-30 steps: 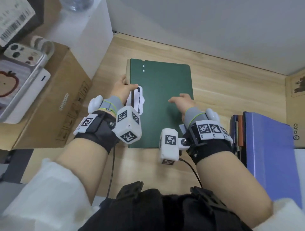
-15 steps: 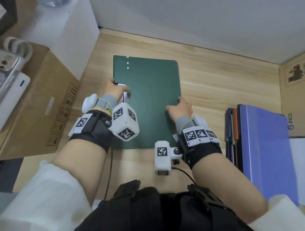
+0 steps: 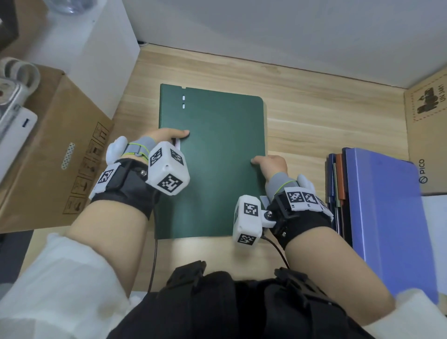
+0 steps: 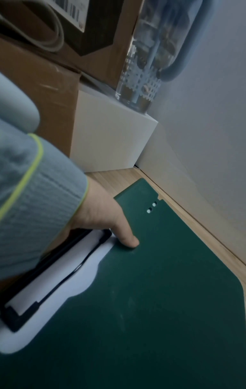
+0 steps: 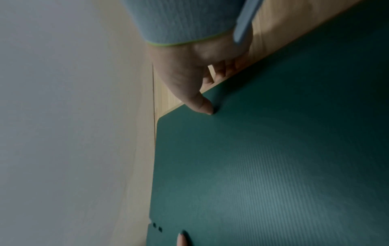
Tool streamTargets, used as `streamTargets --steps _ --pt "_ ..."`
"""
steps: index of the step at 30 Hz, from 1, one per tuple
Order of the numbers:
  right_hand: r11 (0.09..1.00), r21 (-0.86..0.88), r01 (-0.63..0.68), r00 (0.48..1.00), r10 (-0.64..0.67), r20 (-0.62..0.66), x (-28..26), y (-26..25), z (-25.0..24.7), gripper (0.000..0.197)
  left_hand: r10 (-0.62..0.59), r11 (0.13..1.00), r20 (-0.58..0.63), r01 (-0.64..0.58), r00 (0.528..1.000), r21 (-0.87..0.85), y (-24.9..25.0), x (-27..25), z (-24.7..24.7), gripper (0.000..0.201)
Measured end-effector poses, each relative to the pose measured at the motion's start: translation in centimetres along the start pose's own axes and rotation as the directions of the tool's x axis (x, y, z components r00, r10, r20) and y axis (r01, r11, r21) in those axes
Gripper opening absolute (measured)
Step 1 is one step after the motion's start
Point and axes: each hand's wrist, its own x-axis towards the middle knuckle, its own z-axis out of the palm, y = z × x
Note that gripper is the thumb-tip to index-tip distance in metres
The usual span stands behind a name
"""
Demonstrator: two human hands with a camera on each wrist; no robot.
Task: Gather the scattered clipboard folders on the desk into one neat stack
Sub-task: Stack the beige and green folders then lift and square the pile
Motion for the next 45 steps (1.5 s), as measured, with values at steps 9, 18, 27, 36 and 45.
streamTargets --steps 9,18,27,36,45 --pt "0.95 0.298 0.09 0.992 -0.111 0.053 -2.5 0.6 -3.8 0.062 0.38 0.898 -0.169 -0.407 0.909 -0.166 1.3 -4.3 3.5 0.027" --pt "0.89 0.23 0.395 0.908 -0.339 -0.246 -4.7 0.0 -18.1 0.051 0.425 0.864 0.071 -0.381 0.903 -0.329 3.6 -8.0 14.6 0.033" --pt "0.984 0.083 0.156 0.953 -0.128 -0.274 6.2 11.6 -28.6 0.089 0.271 0.925 0.175 -0.205 0.947 -0.32 -1.1 -6.8 29.9 0.037" --pt "0.989 -0.131 -0.065 0.965 0.029 -0.26 3.1 15.2 -29.6 0.079 0.307 0.925 -0.077 -0.316 0.949 -0.213 -2.3 -5.6 35.7 0.084" --pt "0.958 -0.269 -0.099 0.938 0.0 -0.346 4.8 15.2 -30.9 0.08 0.111 0.992 0.224 -0.096 0.968 -0.077 -4.2 -6.1 37.2 0.071"
